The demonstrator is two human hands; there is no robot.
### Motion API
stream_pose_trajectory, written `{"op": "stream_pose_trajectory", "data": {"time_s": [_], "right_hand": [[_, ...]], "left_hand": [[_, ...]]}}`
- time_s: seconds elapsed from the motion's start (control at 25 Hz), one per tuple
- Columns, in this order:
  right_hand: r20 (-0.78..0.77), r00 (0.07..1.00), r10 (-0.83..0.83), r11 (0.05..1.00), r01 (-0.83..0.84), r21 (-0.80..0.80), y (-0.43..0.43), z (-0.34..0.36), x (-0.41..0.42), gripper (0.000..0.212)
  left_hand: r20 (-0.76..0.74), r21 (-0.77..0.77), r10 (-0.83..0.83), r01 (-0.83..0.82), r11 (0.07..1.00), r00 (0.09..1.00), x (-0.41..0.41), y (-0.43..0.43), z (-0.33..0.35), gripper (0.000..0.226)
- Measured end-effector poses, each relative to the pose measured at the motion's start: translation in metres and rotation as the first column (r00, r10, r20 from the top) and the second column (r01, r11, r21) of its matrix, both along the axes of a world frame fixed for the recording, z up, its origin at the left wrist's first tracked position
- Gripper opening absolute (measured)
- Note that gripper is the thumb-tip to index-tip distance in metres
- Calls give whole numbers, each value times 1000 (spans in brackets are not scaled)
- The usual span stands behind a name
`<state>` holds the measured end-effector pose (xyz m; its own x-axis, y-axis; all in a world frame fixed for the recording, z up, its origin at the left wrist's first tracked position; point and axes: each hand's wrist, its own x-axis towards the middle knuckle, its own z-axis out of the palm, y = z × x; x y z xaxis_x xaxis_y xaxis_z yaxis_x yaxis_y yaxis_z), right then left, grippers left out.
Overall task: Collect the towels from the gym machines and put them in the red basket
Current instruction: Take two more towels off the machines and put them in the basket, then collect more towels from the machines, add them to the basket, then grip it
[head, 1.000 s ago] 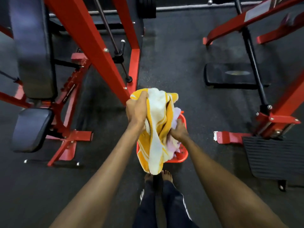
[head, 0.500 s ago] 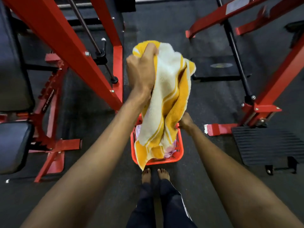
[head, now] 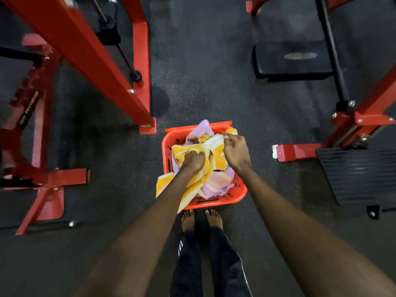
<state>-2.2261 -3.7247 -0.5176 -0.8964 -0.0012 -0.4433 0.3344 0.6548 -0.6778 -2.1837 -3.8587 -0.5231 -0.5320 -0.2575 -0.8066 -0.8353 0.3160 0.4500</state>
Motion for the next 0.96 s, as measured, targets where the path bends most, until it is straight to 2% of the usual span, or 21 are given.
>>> {"op": "stream_pose_trajectory", "data": {"time_s": [0.16, 0.28, 0.36, 0.44, 0.48, 0.52, 0.6, 0.68, 0.76, 0.84, 0.96], "right_hand": [[35, 997, 70, 996, -72, 46, -12, -112, 20, 41], [-15, 1000, 9, 998, -8, 69, -16, -171, 18, 39], [-40, 999, -7, 996, 11, 90, -15, -196, 21, 38], [-41, 999, 24, 997, -21, 74, -12, -197, 29, 39], [-21, 999, 40, 997, -39, 69, -8, -191, 31, 39], [-6, 998, 63, 995, -63, 73, -5, -184, 32, 39], [-1, 994, 111, 991, -111, 69, -2, -155, 26, 38], [-14, 994, 110, 994, -110, 12, -7, -110, 11, 36], [-30, 994, 109, 994, -110, -31, -19, -58, -8, 36], [-35, 992, 120, 990, -122, -71, -33, -8, -23, 37], [-71, 987, 145, 980, -153, -125, -50, 75, -52, 35]], "left_hand": [[-43, -41, -116, 114, 993, 992, -7, -4, -110, 51], [-36, -53, -108, 106, 993, 993, -9, -6, -190, 43], [66, -38, -118, 121, 992, 991, 2, -1, -230, 51], [147, 27, -215, 213, 977, 966, 18, 9, -251, 71], [150, 68, -228, 220, 973, 962, 20, 11, -246, 82], [162, 145, -182, 159, 976, 970, 18, 12, -236, 84], [180, 283, -100, 46, 958, 979, 4, 8, -185, 62], [222, 298, -167, 96, 950, 961, -15, -6, -118, 50], [142, 54, -225, 220, 974, 964, -30, -26, -56, 49], [-46, -160, -202, 192, 968, 978, -45, -43, 0, 42], [-309, -144, -50, 5, 990, 950, -62, -69, 87, 31]]}}
